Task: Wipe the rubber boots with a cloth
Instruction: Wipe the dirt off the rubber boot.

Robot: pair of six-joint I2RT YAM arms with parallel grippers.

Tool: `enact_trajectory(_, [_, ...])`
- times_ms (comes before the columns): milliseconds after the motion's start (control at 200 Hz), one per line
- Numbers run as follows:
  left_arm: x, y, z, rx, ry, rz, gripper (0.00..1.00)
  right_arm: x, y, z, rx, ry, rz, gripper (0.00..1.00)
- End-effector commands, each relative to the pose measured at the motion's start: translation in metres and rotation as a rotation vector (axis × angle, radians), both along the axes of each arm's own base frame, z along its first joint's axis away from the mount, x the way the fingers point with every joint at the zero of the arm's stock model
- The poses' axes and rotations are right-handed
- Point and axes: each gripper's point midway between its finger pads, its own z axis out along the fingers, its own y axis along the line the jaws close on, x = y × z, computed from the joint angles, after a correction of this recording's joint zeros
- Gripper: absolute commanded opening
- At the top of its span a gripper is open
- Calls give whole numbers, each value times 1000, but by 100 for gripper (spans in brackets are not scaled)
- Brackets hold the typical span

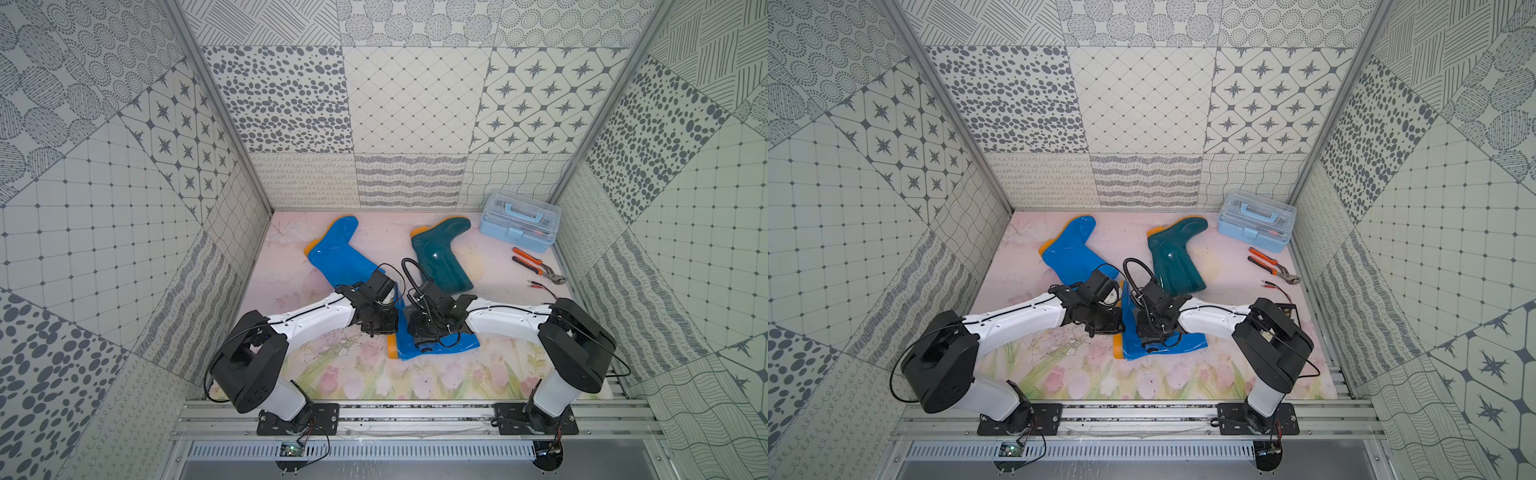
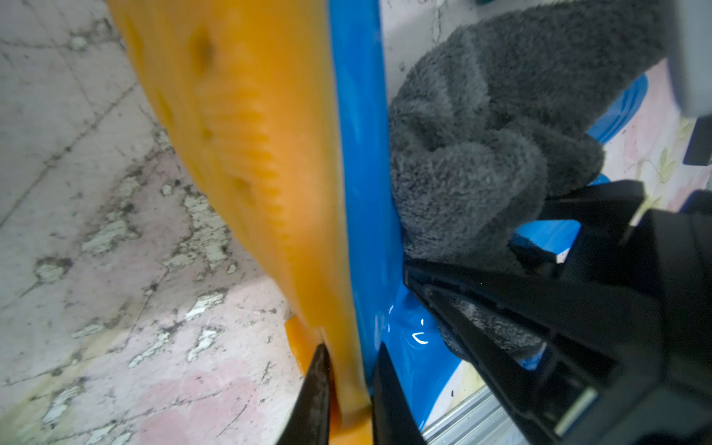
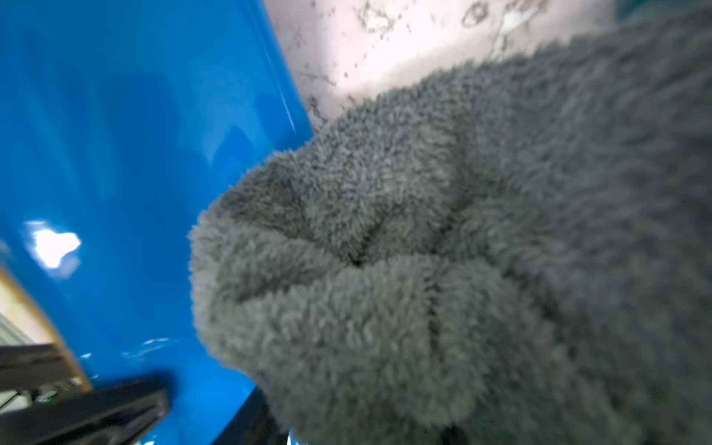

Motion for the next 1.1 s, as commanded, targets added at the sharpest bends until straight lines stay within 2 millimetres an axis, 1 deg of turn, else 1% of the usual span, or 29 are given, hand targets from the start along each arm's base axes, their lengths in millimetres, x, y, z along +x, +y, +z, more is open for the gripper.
enact_trajectory(0, [-6,-6,-20,1,5,-24,13,-25,22,-40,12,98,66,24])
enact_trajectory(10, [-7,-5,-21,2,7,-25,13,-25,21,-41,7,99,65,22])
enact_trajectory(15, [-7,-5,-21,3,8,-24,13,-26,19,-43,-1,101,63,19])
enact_trajectory(40, [-8,-4,-23,8,12,-24,12,-28,12,-47,-26,109,53,11])
enact_trajectory(95, [-9,-2,-26,24,18,-24,8,-30,-7,-54,-85,119,26,0])
enact_trajectory(135, [-9,1,-29,42,20,-23,5,-30,-25,-57,-109,130,-12,0])
enact_trajectory(195, [-10,5,-30,58,17,-20,0,-32,-59,-61,-134,151,-91,0])
enact_trajectory(220, [-10,6,-30,61,17,-23,0,-33,-75,-63,-145,160,-125,0])
enact_trajectory(275, [-11,7,-30,58,14,-27,0,-34,-104,-60,-163,153,-178,0])
enact_trajectory(315, [-12,6,-30,51,11,-34,0,-34,-117,-56,-167,139,-194,0])
enact_trajectory(335, [-12,5,-30,44,12,-38,0,-34,-120,-53,-164,128,-191,0])
enact_trajectory(385, [-14,3,-32,28,14,-46,0,-32,-119,-45,-137,99,-174,0])
enact_trajectory(460, [-13,-1,-31,5,12,-52,0,-29,-104,-34,-53,79,-155,0])
enact_trajectory(495, [-13,-3,-31,1,13,-58,0,-27,-94,-29,-16,72,-144,2])
enact_trajectory(555, [-13,-4,-31,0,15,-57,0,-22,-78,-17,22,47,-108,11])
enact_trajectory(610, [-11,-5,-30,-5,13,-56,0,-17,-66,-4,19,10,-69,18])
enact_trajectory(680, [-11,-7,-28,-16,10,-55,0,-12,-55,11,1,-35,-21,30])
enact_trajectory(715, [-10,-8,-27,-22,8,-55,0,-10,-52,15,-15,-55,-5,35])
enact_trajectory(780, [-10,-10,-26,-29,7,-57,0,-6,-49,14,-40,-56,2,47])
enact_trajectory(870, [-11,-9,-26,-28,7,-57,0,-5,-52,-1,-83,-25,-19,63])
enact_trajectory(940, [-11,-9,-25,-34,5,-55,0,-8,-53,-13,-93,-10,-36,71])
enact_trajectory(985, [-12,-10,-25,-42,6,-55,0,-11,-51,-20,-73,0,-36,71])
enact_trajectory(1020, [-13,-10,-25,-50,5,-55,0,-15,-47,-24,-40,13,-29,69])
enact_trajectory(1055, [-14,-10,-24,-57,6,-54,0,-17,-39,-28,18,21,-11,61])
enact_trajectory(1095, [-15,-9,-24,-61,6,-52,0,-21,-30,-29,78,24,24,42])
